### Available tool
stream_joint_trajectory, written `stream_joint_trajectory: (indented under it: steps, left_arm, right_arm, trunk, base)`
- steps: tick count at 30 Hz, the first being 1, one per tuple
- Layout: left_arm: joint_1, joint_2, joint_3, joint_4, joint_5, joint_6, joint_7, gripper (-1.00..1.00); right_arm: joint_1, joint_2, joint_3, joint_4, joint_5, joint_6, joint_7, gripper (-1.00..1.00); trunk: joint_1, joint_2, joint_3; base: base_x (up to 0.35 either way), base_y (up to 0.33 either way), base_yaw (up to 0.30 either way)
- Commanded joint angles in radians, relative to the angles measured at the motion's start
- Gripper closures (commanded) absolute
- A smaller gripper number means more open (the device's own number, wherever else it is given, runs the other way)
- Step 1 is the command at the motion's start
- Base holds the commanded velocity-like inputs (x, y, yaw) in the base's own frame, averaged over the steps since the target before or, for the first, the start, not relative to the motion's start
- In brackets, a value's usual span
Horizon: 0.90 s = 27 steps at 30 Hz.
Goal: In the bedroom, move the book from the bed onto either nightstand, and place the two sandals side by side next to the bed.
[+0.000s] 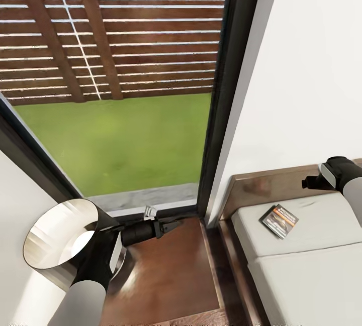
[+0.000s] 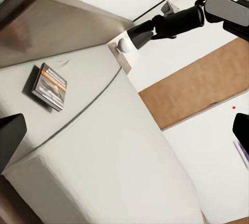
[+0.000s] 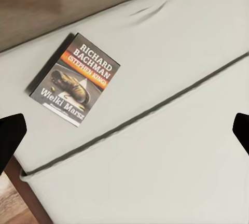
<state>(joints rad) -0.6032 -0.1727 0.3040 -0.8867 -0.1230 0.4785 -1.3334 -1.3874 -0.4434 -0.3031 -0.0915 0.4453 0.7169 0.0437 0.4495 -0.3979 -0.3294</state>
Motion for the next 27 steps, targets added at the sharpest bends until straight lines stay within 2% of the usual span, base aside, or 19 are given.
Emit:
stream_joint_trajectory:
  steps: [1, 9, 14, 27]
  left_arm:
    - [-0.001, -0.002, 0.006, -0.001, -0.010, 0.011, -0.009, -1.00]
    - [-0.001, -0.002, 0.006, 0.000, -0.009, 0.011, -0.010, -1.00]
    - [-0.001, -0.002, 0.006, 0.000, -0.009, 0.011, -0.010, -1.00]
    - [-0.001, -0.002, 0.006, 0.001, -0.008, 0.011, -0.010, -1.00]
  right_arm:
    - [-0.001, 0.000, -0.007, 0.000, 0.010, 0.004, 0.004, -1.00]
    - [0.000, -0.001, -0.007, 0.003, 0.010, 0.004, 0.007, -1.00]
    - [0.000, -0.021, 0.001, -0.011, 0.016, 0.004, 0.010, -1.00]
    - [0.000, -0.023, 0.012, -0.016, 0.033, 0.005, 0.007, -1.00]
  trunk:
    - [0.001, -0.002, -0.003]
    - [0.001, -0.002, -0.016]
    - [0.001, -0.002, -0.024]
    - [0.001, -0.002, -0.044]
  base:
    - [0.000, 0.000, 0.000]
    - [0.000, 0.000, 0.000]
    - [0.000, 0.000, 0.000]
    - [0.000, 0.000, 0.000]
